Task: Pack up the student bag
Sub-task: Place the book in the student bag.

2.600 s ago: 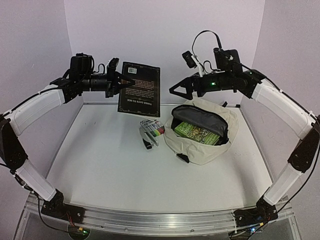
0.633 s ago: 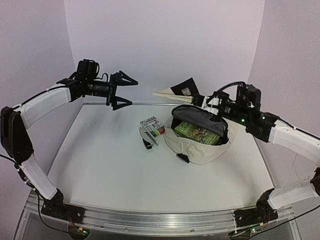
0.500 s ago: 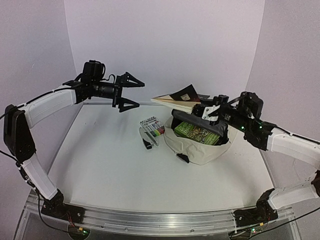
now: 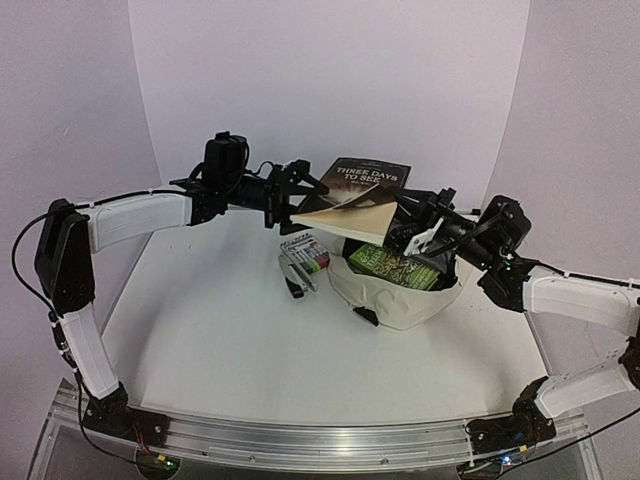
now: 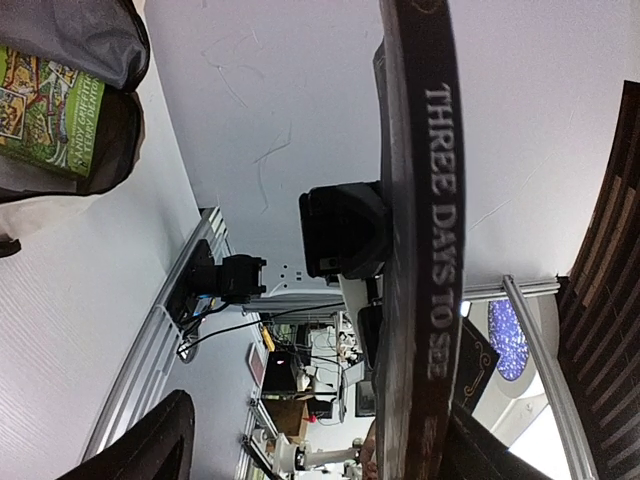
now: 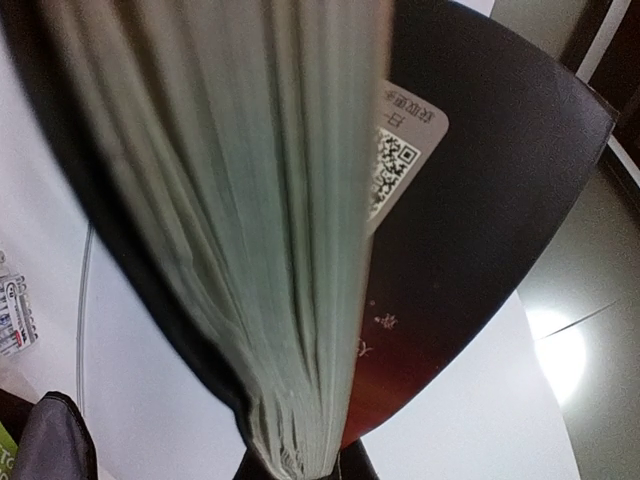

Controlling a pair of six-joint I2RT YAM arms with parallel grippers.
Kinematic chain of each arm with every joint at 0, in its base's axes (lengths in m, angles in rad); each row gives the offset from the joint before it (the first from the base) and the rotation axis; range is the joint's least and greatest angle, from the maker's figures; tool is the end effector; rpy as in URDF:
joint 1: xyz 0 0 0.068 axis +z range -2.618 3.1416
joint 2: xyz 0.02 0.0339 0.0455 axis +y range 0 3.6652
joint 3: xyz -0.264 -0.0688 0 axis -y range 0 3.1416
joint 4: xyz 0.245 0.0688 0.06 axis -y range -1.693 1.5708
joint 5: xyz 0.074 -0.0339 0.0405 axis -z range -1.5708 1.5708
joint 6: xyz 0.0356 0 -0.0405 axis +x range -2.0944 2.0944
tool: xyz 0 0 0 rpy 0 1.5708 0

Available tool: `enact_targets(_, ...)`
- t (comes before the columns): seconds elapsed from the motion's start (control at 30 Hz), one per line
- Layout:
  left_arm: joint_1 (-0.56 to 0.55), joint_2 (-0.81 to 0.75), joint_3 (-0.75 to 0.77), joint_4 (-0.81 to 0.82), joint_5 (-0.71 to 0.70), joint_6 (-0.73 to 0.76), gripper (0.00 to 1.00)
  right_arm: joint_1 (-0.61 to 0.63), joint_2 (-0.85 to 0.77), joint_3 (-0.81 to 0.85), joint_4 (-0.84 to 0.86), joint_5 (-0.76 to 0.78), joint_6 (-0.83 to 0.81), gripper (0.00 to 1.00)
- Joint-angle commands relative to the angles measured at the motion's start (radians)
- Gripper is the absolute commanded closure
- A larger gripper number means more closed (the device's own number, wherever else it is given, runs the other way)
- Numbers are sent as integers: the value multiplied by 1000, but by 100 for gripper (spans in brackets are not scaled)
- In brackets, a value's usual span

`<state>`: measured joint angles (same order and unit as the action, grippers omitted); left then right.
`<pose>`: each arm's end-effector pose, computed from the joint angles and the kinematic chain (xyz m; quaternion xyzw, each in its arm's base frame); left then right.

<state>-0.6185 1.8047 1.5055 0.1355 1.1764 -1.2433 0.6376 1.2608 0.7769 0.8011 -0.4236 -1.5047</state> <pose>0.3227 -0.2700 0.3411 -0.1466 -0.7140 0.6844 0.0180 0.2206 0.1816 0.3372 -0.5849 0.1253 -0.2207 0.7704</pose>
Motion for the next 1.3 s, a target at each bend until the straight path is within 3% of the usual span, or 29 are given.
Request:
enact_targets(0.0, -31, 30, 66, 167, 65, -73, 33, 9, 4, -7, 167, -34, -46, 100)
enact_targets(0.13, -50, 48, 81, 186, 80, -73, 48, 8, 7, -22, 167, -35, -63, 100)
enact_targets(0.2, -52, 49, 76, 220, 80, -83, 61, 9, 12, -26, 165, -26, -73, 100)
enact_targets(0.27, -52, 47, 73, 240, 82, -88, 79, 8, 18, -27, 164, -10, -82, 92)
enact_targets(0.33, -50, 41, 65, 241, 70, -88, 94, 8, 21, -24, 154, 26, -70, 67)
enact_targets(0.4, -42, 27, 36, 223, 29, -76, 100, 9, 17, -7, 107, 85, -45, 28)
enact_targets(0.43, -36, 17, 21, 205, -10, -56, 100, 8, 13, 5, 66, 127, -23, 16)
enact_targets(0.5, -6, -15, -20, 170, -75, -30, 100, 6, 6, 64, -108, 270, 67, 4)
enact_targets(0.6, 48, -73, -96, 153, -168, -14, 100, -18, 23, 222, -494, 408, 273, 2)
enact_targets(0.67, 80, -111, -146, 146, -221, -12, 100, -59, 65, 366, -776, 418, 394, 2)
enact_targets(0.8, 102, -154, -200, 118, -288, 14, 100, -126, 192, 571, -1209, 362, 528, 3)
enact_targets(0.9, 103, -162, -216, 102, -304, 20, 100, -180, 317, 694, -1440, 263, 591, 3)
enact_targets(1.07, 102, -201, -248, 77, -351, 29, 100, -214, 533, 861, -1644, 214, 668, 7)
enact_targets(1.27, 103, -250, -273, 17, -381, 60, 100, -219, 668, 940, -1668, 247, 716, 12)
